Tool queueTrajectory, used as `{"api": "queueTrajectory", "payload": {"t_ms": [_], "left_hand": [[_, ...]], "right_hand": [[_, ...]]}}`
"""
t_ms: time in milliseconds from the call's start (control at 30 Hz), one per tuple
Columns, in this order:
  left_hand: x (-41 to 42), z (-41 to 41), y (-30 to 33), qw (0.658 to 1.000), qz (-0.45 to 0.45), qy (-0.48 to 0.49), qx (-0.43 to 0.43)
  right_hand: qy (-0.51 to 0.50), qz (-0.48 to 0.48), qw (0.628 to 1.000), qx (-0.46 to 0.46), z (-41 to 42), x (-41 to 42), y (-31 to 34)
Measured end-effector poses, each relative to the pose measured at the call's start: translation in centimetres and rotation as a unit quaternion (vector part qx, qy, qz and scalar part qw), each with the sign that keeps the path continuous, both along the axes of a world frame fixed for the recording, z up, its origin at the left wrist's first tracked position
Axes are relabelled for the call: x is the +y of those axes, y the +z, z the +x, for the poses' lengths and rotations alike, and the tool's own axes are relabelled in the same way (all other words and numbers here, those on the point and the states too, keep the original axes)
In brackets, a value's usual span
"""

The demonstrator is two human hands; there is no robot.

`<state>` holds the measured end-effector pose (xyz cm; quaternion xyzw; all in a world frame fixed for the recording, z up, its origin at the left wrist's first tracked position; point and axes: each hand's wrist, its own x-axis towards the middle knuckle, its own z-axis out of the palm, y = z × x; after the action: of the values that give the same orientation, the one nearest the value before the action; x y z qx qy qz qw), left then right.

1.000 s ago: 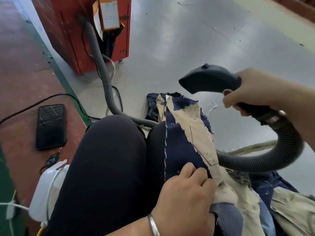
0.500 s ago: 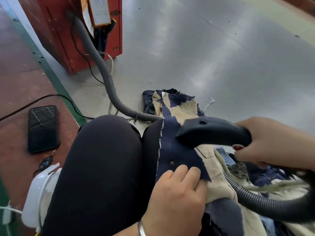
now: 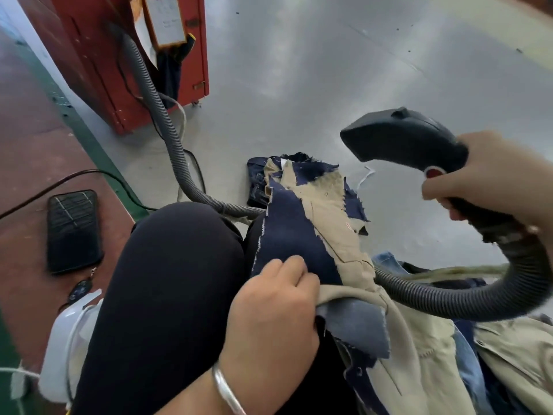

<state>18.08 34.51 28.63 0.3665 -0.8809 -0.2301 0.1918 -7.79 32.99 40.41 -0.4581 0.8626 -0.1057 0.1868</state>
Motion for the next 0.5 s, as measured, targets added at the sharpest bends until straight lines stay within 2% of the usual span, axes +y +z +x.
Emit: {"api": "queueTrajectory", "payload": {"t_ms": [133, 233, 367, 500], "left_hand": [[-1.0, 0.7, 0.6, 0.999, 0.010, 0.028, -0.014], [-0.3, 0.8, 1.1, 1.000, 0.002, -0.008, -0.004], [0.9, 0.4, 0.9, 0.997, -0.017, -0.067, -0.028], [0.9, 0.2, 1.1, 0.994, -0.039, -0.068, -0.073]], "right_hand": [[0.045, 0.060, 0.997, 0.034, 2.1, 5.2, 0.1], [0.079, 0.105, 0.991, 0.011, 3.7, 7.3, -1.1], [0.106, 0.154, 0.982, -0.001, 4.8, 6.5, -2.3], [0.117, 0.149, 0.981, -0.046, 4.4, 4.1, -2.6]]}}
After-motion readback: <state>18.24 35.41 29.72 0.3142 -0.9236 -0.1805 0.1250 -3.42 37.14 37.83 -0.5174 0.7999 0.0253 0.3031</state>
